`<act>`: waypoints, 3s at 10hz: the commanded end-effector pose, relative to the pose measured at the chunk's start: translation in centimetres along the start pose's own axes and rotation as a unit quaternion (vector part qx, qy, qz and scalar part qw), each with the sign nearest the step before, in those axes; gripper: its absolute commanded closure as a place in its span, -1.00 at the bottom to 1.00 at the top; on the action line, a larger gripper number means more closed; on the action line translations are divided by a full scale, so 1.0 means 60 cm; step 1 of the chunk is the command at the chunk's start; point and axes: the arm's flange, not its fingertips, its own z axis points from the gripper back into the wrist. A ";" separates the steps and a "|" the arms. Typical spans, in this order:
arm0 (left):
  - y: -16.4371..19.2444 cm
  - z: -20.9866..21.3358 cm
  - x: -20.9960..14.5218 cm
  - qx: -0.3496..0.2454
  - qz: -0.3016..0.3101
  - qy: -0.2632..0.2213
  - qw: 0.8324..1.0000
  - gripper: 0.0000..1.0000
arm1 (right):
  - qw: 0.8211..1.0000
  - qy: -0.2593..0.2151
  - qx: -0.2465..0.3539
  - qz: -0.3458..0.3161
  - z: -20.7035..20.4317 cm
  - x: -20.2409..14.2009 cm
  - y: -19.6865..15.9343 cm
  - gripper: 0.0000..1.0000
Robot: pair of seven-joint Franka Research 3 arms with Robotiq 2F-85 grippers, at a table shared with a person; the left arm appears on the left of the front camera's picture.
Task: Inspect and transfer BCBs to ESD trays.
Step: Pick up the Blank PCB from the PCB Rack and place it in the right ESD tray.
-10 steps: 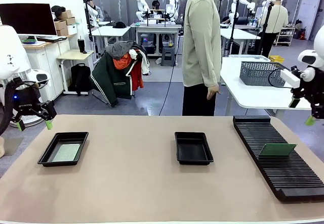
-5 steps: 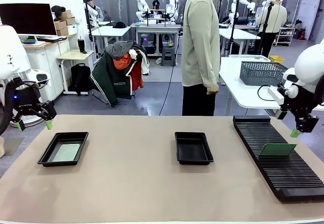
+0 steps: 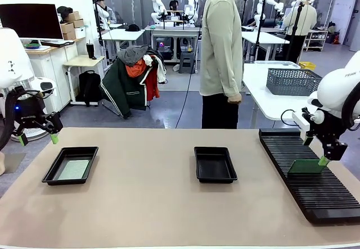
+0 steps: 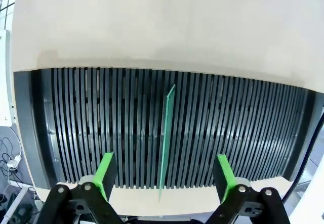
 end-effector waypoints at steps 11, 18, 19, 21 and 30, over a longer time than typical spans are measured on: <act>0.000 -0.004 -0.001 0.000 0.001 -0.004 1.000 -1.00 | 0.999 -0.007 -0.025 -0.021 -0.086 -0.022 0.009 -1.00; 0.000 -0.004 -0.001 0.000 0.001 -0.004 1.000 -1.00 | 1.000 -0.001 -0.011 -0.029 -0.077 -0.013 0.011 -1.00; 0.000 -0.004 -0.001 0.000 0.001 -0.004 1.000 -1.00 | 1.000 -0.001 -0.012 -0.028 -0.077 -0.009 0.009 -1.00; 0.000 -0.004 -0.001 0.000 0.001 -0.004 1.000 -1.00 | 0.999 0.008 -0.008 -0.033 -0.073 -0.014 0.009 -0.90; 0.000 -0.004 -0.001 0.000 0.001 -0.004 1.000 -1.00 | 0.998 0.002 -0.032 -0.048 -0.074 -0.028 0.010 0.06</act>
